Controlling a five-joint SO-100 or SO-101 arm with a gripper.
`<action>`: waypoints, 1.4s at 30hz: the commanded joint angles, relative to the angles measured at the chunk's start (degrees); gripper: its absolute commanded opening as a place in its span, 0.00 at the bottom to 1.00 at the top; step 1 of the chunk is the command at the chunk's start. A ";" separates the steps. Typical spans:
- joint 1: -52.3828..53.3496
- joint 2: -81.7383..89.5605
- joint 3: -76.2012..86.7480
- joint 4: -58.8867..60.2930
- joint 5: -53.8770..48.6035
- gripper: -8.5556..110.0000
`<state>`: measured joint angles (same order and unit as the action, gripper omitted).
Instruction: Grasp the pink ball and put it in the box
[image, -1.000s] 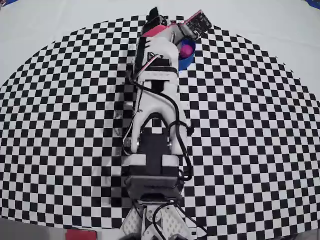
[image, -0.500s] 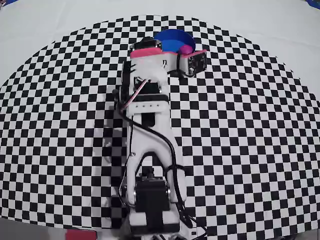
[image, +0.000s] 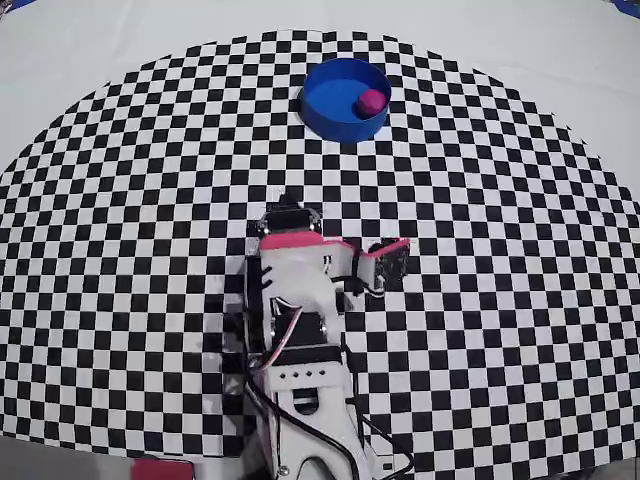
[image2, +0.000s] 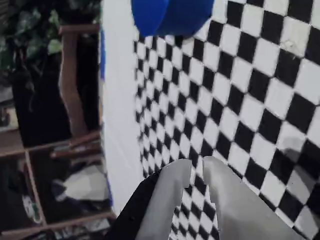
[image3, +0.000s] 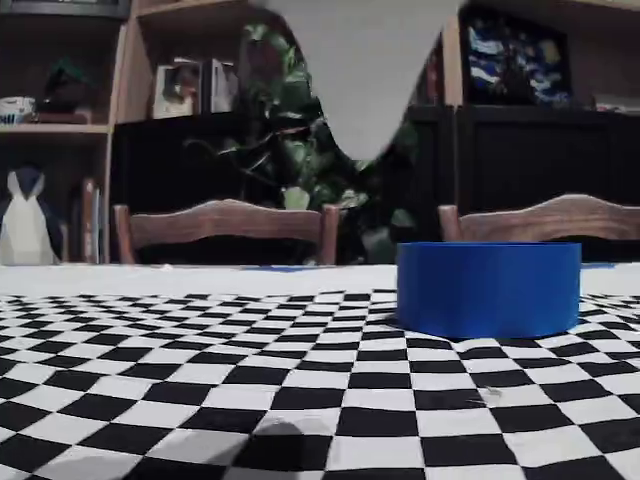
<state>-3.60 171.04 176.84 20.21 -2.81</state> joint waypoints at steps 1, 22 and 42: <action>0.79 6.06 1.32 5.27 -0.44 0.07; 5.36 15.21 1.49 25.84 -0.26 0.08; 5.36 15.21 1.49 25.84 -0.26 0.07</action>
